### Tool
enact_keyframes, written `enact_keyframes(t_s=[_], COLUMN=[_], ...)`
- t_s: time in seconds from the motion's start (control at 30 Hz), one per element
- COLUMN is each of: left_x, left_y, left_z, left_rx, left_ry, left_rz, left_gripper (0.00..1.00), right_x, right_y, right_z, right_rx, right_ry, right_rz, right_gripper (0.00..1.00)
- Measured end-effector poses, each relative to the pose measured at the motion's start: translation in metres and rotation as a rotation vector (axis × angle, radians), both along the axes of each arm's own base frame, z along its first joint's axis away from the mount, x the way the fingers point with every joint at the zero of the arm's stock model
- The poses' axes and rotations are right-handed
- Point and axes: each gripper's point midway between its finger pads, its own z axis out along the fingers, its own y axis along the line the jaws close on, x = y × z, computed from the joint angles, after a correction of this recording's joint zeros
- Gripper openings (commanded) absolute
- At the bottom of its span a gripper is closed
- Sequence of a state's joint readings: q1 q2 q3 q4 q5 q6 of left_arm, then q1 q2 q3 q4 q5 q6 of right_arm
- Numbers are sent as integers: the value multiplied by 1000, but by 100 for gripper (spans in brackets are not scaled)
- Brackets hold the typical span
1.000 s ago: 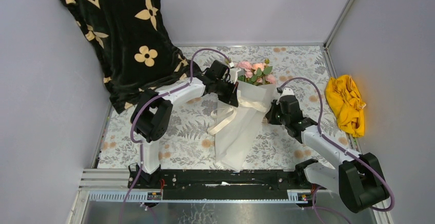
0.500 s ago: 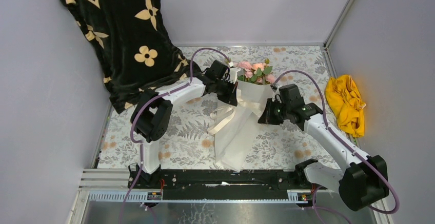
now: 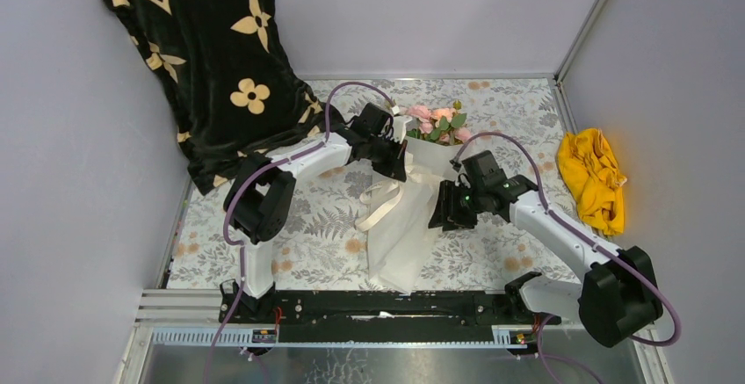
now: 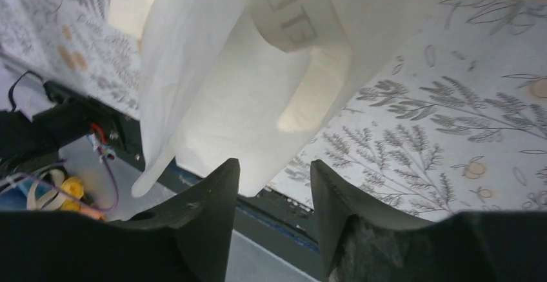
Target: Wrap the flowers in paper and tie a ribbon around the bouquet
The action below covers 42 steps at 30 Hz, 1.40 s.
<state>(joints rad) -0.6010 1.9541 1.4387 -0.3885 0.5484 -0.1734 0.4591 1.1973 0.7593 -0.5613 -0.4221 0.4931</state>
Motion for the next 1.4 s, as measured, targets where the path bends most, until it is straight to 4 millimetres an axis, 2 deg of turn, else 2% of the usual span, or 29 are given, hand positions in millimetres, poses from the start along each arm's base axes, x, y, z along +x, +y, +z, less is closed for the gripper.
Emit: enact_keyframes(t_s=[0.07, 0.33, 0.43, 0.53, 0.83, 0.9, 1.0, 1.1, 1.2, 1.23, 1.27, 1.33, 1.4], left_x=[0, 0, 0, 0, 0, 0, -1, -1, -2, -2, -2, -2, 0], left_y=[0, 0, 0, 0, 0, 0, 0, 1, 1, 1, 2, 3, 5], left_z=[0, 0, 0, 0, 0, 0, -1, -2, -2, -2, -2, -1, 2], left_rx=[0, -1, -1, -1, -1, -1, 0, 2, 2, 3, 7, 19, 36], left_ry=[0, 0, 0, 0, 1, 1, 3, 5, 0, -4, -7, -18, -44], left_rz=[0, 0, 0, 0, -1, -1, -1, -1, -8, -15, -20, -38, -61], left_gripper=[0, 0, 0, 0, 0, 0, 0, 0, 0, 4, 22, 45, 59], right_x=[6, 12, 28, 45, 73, 79, 84, 86, 86, 86, 86, 85, 85], right_y=[-4, -11, -15, -10, -10, -8, -6, -6, -8, -9, -11, -12, -13], right_z=[-3, -21, -19, -16, -42, -44, -46, -48, -50, -51, -51, -53, -53], right_rx=[-24, -29, -46, -23, -95, -99, -94, -96, -102, -109, -115, -121, -125], right_ry=[-25, -138, -222, -300, -370, -387, -410, -423, -423, -424, -425, -422, -420], right_rz=[-38, -170, -210, -220, -192, -187, -180, -176, -181, -185, -189, -190, -191], right_gripper=[62, 60, 61, 61, 60, 53, 23, 2, 0, 0, 0, 0, 0])
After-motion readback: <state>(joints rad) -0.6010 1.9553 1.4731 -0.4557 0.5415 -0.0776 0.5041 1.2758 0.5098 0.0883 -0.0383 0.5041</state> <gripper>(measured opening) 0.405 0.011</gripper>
